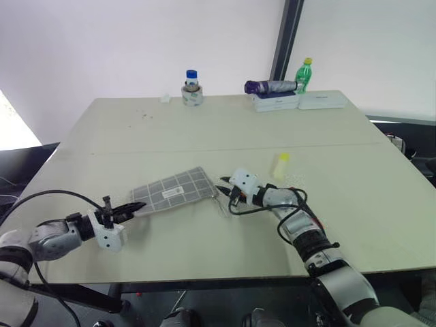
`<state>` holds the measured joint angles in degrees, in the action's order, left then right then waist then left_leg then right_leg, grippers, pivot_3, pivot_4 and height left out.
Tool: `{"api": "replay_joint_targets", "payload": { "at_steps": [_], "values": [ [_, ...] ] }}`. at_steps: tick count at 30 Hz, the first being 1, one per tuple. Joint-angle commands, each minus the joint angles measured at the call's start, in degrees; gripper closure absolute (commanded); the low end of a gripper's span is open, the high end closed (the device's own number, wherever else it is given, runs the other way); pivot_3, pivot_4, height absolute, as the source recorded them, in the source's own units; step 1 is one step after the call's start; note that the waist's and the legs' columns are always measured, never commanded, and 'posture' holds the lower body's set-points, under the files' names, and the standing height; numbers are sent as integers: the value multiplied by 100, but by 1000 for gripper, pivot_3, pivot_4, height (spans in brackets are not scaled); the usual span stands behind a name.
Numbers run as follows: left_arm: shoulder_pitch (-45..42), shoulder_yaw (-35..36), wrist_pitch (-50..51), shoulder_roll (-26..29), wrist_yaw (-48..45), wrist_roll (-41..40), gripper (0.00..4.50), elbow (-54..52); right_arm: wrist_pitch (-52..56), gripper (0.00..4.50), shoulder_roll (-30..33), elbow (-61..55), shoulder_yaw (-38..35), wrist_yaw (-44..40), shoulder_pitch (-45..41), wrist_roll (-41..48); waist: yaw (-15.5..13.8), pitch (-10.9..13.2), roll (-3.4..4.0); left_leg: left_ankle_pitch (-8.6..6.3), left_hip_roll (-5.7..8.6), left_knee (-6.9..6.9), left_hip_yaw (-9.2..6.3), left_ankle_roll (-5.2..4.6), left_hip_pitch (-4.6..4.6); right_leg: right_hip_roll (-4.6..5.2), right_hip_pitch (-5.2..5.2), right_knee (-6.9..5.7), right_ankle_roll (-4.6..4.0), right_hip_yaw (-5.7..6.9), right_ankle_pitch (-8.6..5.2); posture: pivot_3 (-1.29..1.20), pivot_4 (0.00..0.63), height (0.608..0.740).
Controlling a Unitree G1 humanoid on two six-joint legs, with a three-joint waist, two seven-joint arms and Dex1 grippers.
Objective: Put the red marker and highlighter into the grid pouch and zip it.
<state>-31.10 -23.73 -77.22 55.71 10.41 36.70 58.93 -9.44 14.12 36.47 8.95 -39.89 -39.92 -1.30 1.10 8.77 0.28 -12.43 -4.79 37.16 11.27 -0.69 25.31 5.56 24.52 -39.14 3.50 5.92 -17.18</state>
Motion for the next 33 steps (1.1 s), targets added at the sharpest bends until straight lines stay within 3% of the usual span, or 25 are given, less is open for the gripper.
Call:
{"api": "replay_joint_targets", "payload": {
  "at_steps": [1,3,8,12,24,27,33],
  "values": [
    [510,133,52,-200,-772,-1344,4500,-280,643,992,204,-939,-530,-224,181,722,1,0,0,0,0,1,-3,0,0,0,0,0,0,0,0,0,150,740],
    [937,225,303,-395,-1101,-2071,4500,-732,1265,26,285,-1541,-644,-522,500,1166,-6,0,-1,-1,1,1,-7,-1,0,1,-3,0,0,-1,0,0,150,740],
    [1630,592,1048,-608,-1754,-2849,4500,-1882,2565,26,275,-2896,-625,-500,1041,1684,5,-1,-2,-2,1,7,-21,-3,0,0,-8,-4,2,0,-1,0,150,740],
    [1908,898,1523,-766,-2024,-2882,4500,-2472,3332,26,-36,-3621,-577,-88,1437,1942,-8,-2,-5,-20,1,11,-29,-33,0,0,-11,-7,2,3,-1,0,150,740],
    [2020,1447,1693,-926,-2513,-2701,4500,-2803,3825,26,-436,-3306,-282,307,1405,1833,4,-2,-10,-23,3,13,-36,-38,2,-2,-13,-6,1,10,-1,0,150,740],
    [2025,1524,1688,-951,-2593,-2709,4500,-2804,3889,873,-373,-3115,-371,271,1330,1891,-3,-2,-10,-23,3,13,-35,-38,3,-2,-12,-6,1,10,-1,0,150,740],
    [2094,1658,1710,-1021,-2638,-2701,4500,-2853,4223,4045,-64,-3309,-228,69,1620,1926,2,-2,-11,-23,3,12,-36,-39,3,-1,-12,-5,1,10,-1,0,150,740]
  ]
}}
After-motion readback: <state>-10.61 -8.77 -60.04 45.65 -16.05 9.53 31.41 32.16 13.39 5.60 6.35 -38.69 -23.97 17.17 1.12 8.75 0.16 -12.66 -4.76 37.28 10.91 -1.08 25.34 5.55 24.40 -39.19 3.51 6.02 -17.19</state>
